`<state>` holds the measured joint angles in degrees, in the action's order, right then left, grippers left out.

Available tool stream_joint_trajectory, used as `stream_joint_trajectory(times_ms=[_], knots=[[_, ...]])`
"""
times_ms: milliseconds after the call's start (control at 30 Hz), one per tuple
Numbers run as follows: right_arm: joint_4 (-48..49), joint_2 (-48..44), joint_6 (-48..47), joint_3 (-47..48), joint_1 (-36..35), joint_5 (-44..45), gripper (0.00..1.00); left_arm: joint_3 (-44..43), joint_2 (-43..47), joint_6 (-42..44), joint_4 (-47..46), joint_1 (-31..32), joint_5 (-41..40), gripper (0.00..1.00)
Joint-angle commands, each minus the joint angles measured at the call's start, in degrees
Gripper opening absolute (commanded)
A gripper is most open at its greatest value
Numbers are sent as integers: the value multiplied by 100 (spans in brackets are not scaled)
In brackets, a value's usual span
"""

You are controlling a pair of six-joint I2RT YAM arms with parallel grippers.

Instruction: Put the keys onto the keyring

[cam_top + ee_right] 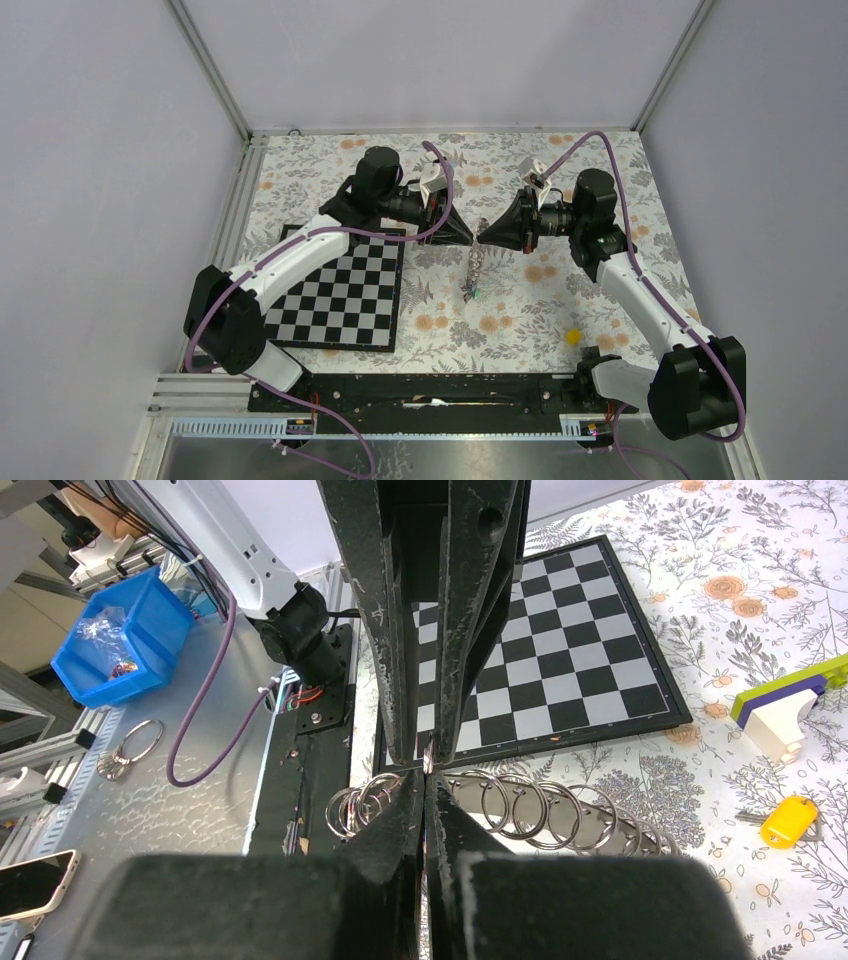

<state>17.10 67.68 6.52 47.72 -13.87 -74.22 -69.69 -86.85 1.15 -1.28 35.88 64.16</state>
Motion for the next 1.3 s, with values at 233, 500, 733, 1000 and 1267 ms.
stream_joint_trajectory(times_ms=[233, 500, 733, 1000, 1267], knots=[[346, -53, 38, 27, 25, -53, 0, -82, -75, -97, -391, 95, 211, 13], [-51, -92, -355, 27, 33, 75, 3, -175, 23, 185, 61, 95, -91, 0], [-1644, -190, -1917, 394, 33, 771, 39, -954, -87, 1487, 2205, 199, -1030, 0], [-1875, -192, -2208, 335, 9, 849, 49, -1555, -408, 1676, 3230, 435, -1651, 0], [-1768, -120, -2204, 228, -134, 836, 51, -1690, -526, 1521, 3226, 604, -1742, 0]])
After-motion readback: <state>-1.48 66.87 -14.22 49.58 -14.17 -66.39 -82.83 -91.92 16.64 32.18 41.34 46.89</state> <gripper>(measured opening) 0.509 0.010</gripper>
